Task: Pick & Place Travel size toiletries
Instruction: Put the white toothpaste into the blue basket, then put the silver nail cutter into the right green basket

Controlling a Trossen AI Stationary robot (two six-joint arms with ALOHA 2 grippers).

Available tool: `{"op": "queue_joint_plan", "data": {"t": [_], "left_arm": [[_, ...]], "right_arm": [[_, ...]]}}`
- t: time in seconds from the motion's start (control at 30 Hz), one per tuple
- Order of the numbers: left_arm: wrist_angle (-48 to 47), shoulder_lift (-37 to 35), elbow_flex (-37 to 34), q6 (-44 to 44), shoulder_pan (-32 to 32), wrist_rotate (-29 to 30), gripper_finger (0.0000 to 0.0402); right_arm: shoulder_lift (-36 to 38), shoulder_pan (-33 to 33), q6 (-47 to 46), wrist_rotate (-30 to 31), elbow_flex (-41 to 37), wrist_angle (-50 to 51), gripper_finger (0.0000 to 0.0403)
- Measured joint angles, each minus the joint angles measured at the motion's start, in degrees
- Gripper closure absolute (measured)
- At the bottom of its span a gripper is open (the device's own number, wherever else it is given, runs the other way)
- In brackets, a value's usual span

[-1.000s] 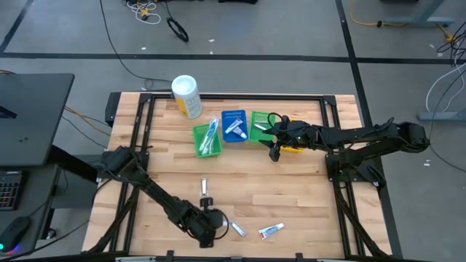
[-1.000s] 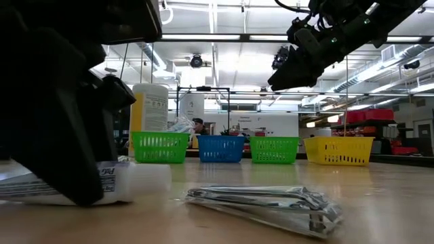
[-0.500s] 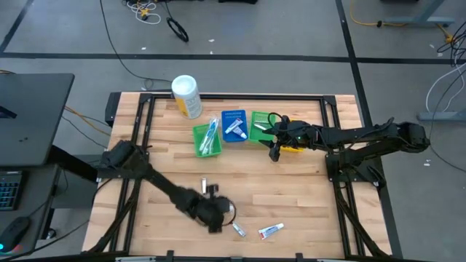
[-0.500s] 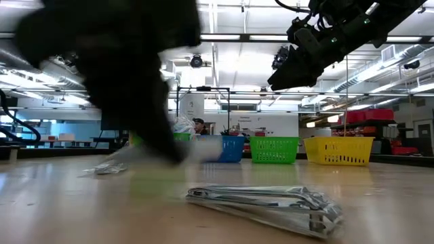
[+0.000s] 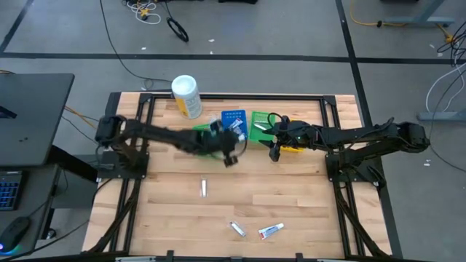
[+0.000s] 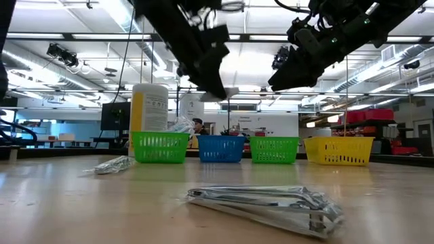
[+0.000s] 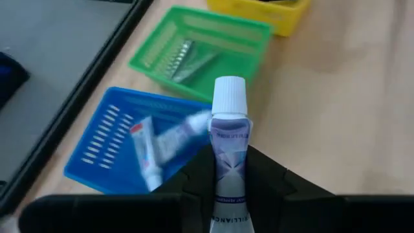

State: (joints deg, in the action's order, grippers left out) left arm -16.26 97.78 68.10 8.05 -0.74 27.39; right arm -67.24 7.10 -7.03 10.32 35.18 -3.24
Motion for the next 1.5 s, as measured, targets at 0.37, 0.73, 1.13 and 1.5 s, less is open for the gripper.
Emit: {"op": "queue_joint_plan", "data": {"t": [0.37,0.73,1.13,1.5], "left_arm": [[7.0,5.6,0.1,-4.0,16.3,-13.6,0.0324],[11.5,7.5,0.0,-8.8,20.3,-16.0,0.0291],[13.8,7.4,0.0,-2.8,20.1,-17.0,0.0242],[12.5,6.6,0.3,0.7,15.6,-21.8,0.0259]], "right_arm": [[-0.1,0.0,0.0,0.0,0.0,-0.8,0.0192],[-0.5,0.0,0.0,0.0,0.0,-1.1,0.0192],[-0.5,0.0,0.0,0.0,0.0,-1.2,0.0192],[-0.5,0.0,1.1,-3.1,0.0,-0.4,0.0192]]}}
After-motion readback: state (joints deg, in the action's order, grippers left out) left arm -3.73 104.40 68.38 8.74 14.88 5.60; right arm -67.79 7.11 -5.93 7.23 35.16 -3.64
